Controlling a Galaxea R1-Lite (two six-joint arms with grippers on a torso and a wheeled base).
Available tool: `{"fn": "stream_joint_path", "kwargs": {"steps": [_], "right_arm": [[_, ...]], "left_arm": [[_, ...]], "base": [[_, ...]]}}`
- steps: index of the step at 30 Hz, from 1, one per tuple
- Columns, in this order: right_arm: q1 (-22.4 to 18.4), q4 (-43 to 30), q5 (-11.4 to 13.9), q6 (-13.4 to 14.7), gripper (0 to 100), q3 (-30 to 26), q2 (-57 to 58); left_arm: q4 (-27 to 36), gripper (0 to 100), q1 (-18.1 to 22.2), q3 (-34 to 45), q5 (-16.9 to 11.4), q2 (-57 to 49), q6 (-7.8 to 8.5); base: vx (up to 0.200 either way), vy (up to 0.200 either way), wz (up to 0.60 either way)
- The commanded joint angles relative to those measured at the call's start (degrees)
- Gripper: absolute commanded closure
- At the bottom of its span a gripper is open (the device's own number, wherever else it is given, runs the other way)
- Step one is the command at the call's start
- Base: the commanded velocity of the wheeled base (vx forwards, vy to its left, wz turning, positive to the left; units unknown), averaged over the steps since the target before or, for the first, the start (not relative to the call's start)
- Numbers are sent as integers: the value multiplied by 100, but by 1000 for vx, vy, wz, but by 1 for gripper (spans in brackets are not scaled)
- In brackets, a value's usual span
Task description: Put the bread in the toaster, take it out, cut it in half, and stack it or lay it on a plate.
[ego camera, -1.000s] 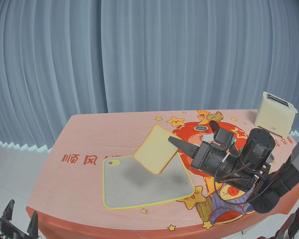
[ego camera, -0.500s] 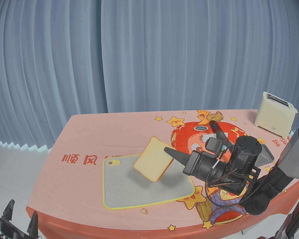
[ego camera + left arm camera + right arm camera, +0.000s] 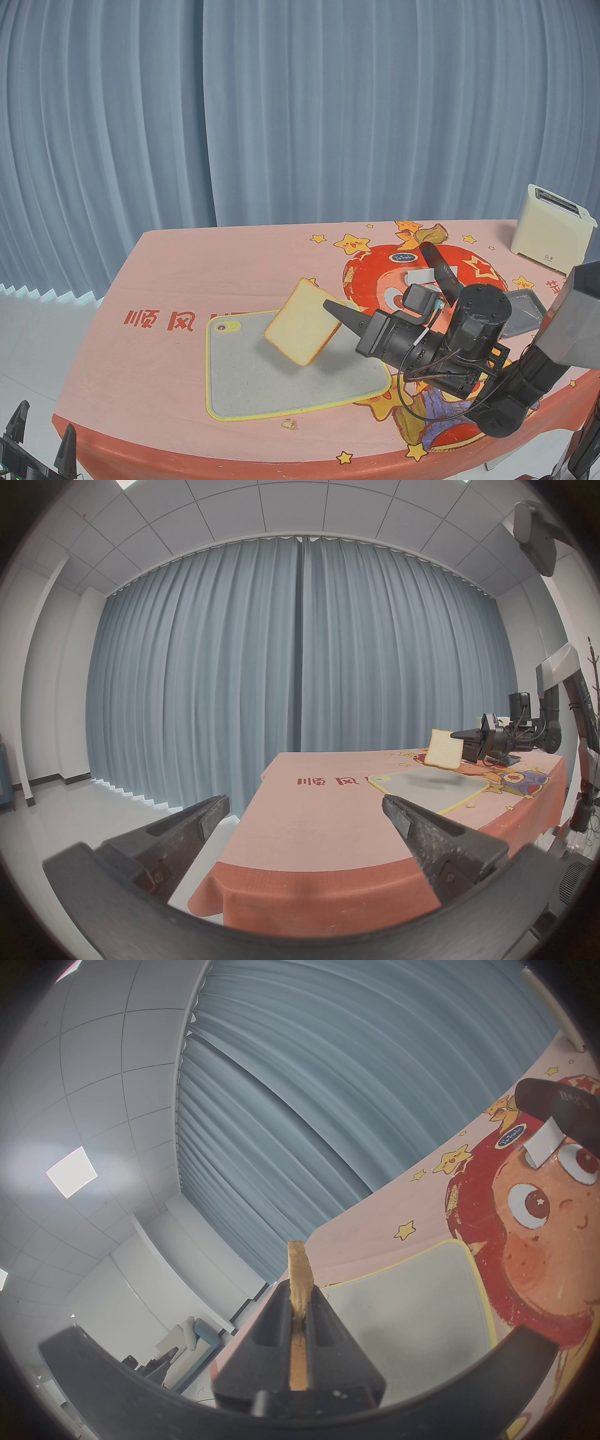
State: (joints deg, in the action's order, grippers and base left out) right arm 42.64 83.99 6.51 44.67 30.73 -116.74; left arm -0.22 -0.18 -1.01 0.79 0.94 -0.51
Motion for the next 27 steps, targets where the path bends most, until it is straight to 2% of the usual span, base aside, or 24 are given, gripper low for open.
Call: {"fn": "stream_joint_path", "kwargs": {"steps": [1,27], "right_arm": [[16,56,-9,-2,100,29,-244],[113,144,-106,-63,100,3,-464]], "left_arm": [[-4,0,1,101,0,3,-2],[-4,0,1,101,0,3,-2]], "base": [[0,0,0],[0,0,0]]}}
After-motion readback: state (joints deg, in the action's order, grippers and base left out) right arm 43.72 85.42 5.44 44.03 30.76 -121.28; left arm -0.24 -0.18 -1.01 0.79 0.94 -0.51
